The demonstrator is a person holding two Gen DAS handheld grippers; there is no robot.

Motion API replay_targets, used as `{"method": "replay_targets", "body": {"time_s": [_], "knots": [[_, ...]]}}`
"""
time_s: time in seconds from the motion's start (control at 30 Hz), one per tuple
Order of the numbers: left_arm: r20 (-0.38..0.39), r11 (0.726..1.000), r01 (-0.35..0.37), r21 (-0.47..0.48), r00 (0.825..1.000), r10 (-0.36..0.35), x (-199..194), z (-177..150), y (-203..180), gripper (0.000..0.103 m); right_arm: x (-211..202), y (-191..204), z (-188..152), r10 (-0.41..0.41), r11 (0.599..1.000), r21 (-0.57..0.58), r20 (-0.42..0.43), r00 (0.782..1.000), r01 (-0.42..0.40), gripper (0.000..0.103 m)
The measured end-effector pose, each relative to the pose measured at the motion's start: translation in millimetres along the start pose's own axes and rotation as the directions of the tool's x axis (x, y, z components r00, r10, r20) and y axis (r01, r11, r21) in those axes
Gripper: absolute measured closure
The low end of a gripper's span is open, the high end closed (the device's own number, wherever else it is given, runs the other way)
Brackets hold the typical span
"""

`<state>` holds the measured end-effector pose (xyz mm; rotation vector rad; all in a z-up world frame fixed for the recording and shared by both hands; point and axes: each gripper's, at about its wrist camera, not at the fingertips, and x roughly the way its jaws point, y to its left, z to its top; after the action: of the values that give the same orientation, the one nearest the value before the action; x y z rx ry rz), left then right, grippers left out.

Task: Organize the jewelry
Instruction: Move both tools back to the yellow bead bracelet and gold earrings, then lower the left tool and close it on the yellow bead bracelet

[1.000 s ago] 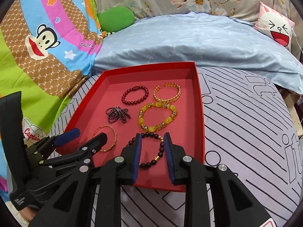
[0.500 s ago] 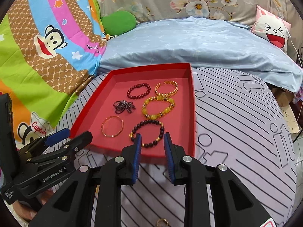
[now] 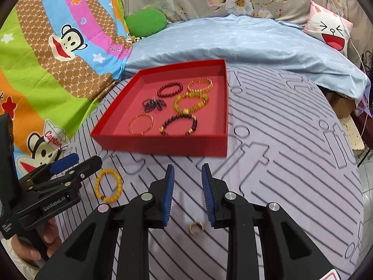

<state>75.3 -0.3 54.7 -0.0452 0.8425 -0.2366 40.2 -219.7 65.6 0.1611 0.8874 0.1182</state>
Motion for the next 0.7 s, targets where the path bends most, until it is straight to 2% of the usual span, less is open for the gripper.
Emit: {"method": "replay_targets", "body": {"time_s": [0.43,0.7], "knots": [[-0.027,1.0,-0.001,0.016,1.0,0.001,-12.6,-42.7,-4.7,0.033,-1.7,-13.4,-48.7,-0.007,1.0,0.03,-0.069,0.998,0.009,0.079],[-0.06,1.0,-0.005,0.012,0.998,0.005,-17.1,-67.2,-1.4,0.033,-2.3,-8.8,-65.2,0.003,1.0,0.028,-0.096,0.995,-0.001,0.079]]}}
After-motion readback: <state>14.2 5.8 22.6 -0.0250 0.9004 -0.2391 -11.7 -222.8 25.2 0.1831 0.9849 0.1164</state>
